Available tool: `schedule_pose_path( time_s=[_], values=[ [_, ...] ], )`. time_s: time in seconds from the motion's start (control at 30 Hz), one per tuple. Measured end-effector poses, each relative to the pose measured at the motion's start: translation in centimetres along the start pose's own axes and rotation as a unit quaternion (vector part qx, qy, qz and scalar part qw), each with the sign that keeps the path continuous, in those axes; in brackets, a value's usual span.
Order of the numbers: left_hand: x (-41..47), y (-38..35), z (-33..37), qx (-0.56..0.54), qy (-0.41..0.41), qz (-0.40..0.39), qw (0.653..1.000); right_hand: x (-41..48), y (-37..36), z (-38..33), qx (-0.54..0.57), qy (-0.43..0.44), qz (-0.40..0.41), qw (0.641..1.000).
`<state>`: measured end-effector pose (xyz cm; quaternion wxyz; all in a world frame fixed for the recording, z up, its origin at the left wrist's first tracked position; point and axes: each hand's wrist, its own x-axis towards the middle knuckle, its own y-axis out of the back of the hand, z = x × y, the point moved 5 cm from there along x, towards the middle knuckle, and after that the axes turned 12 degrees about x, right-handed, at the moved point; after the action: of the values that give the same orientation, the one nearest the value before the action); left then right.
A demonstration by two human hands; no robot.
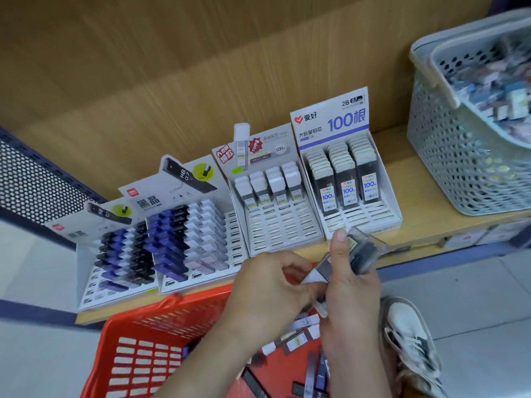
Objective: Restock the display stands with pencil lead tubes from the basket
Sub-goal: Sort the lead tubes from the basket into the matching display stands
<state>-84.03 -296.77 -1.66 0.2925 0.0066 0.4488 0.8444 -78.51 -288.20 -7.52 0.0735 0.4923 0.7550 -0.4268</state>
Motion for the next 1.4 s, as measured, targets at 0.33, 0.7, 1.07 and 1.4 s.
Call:
schedule_pose_path(
  time_s=[0.33,0.7,1.07,1.4],
  values=[
    [-1.3,2.1,-2.8,-0.026,0.013,0.067,0.997,-1.2,-0.8,2.6,0.008,-0.017,-0.004,1.0],
    [-2.4,9.0,-5.4,-0.173,0.018,0.087,0.981,-2.2,-2.0,4.1,-0.008,-0.072,-0.114,0.991],
    [-0.9,12.0,-6.8,-0.033,-0.008,0.145,0.989,-4.6,-3.4,6.2,0.013,-0.121,-0.112,0.986],
    [2.8,11.9,-7.6,-0.061,0.008,0.181,0.982,-3.0,-2.2,7.3,0.125,-0.162,-0.018,0.979]
  ],
)
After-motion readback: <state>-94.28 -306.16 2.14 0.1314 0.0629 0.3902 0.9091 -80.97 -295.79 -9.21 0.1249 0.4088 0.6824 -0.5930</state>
